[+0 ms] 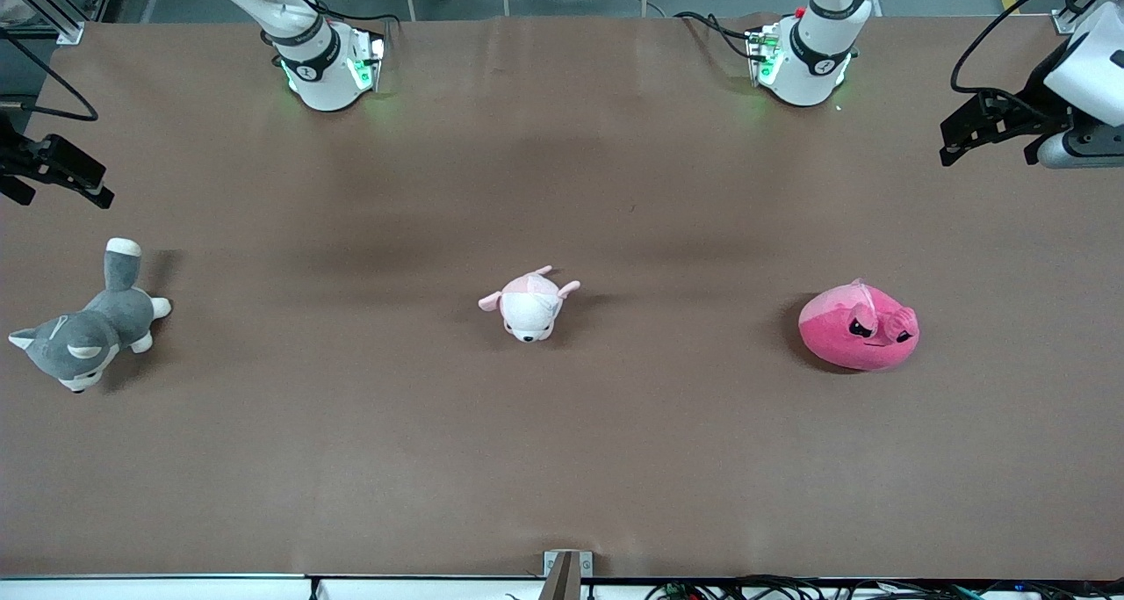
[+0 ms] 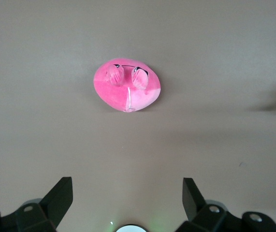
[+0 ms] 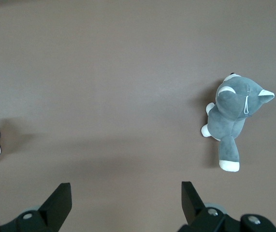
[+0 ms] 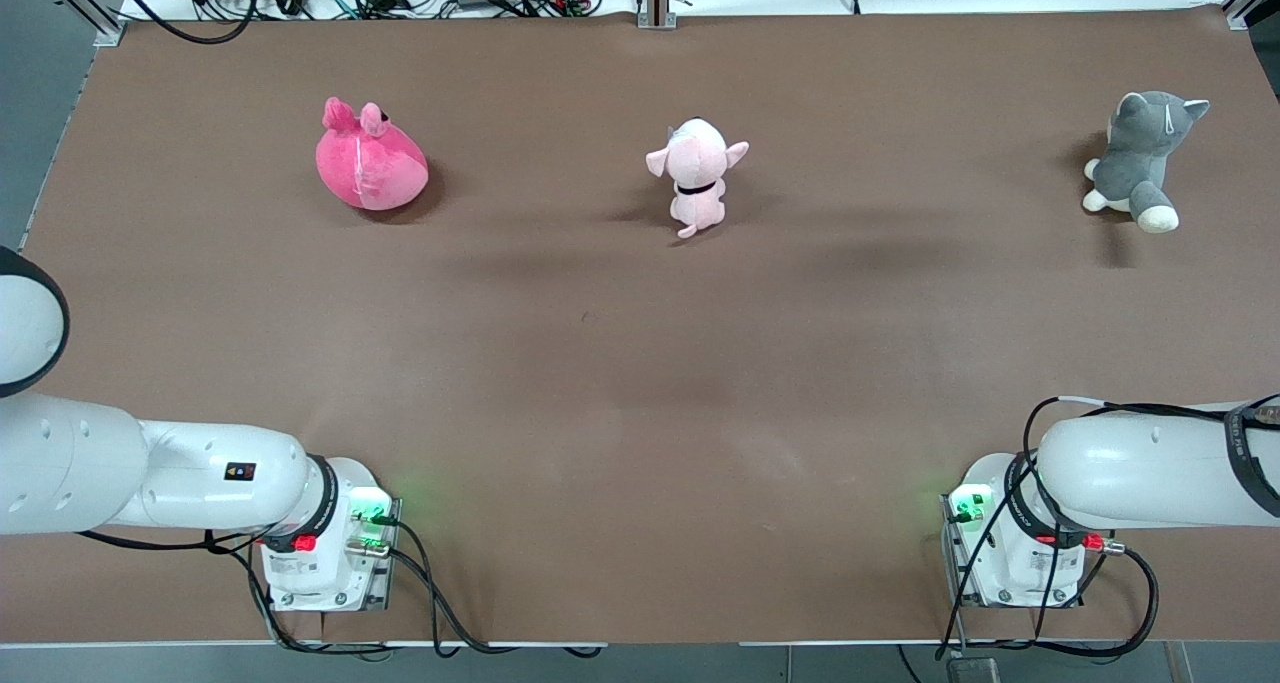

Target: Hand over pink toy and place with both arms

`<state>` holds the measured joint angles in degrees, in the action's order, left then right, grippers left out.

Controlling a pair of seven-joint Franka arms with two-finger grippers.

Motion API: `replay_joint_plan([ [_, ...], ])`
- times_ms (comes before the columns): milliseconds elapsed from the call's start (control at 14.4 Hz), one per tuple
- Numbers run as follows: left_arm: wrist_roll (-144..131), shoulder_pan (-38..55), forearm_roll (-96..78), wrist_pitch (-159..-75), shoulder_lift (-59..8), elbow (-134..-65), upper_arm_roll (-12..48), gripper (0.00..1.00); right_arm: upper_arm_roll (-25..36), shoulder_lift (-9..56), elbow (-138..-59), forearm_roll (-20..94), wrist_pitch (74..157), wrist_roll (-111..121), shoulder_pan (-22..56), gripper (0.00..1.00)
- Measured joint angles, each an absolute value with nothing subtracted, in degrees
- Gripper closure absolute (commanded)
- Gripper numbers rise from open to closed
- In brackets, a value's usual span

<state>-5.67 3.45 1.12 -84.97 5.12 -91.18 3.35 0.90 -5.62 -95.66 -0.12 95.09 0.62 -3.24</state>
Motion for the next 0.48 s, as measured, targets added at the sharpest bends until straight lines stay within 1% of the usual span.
replay_joint_plan([
  [277,-5.7,3.4,1.1,-85.0,5.0,-91.2,3.2,0.0,0.9,-5.6,-95.7,-1.1,95.1,0.6,-3.2,0.0],
  [485,-5.7,2.9,1.1,-85.8,2.8,-90.8,2.9,0.0,0.9,-5.6,-95.7,-1.2,95.1,0.6,-3.2,0.0],
])
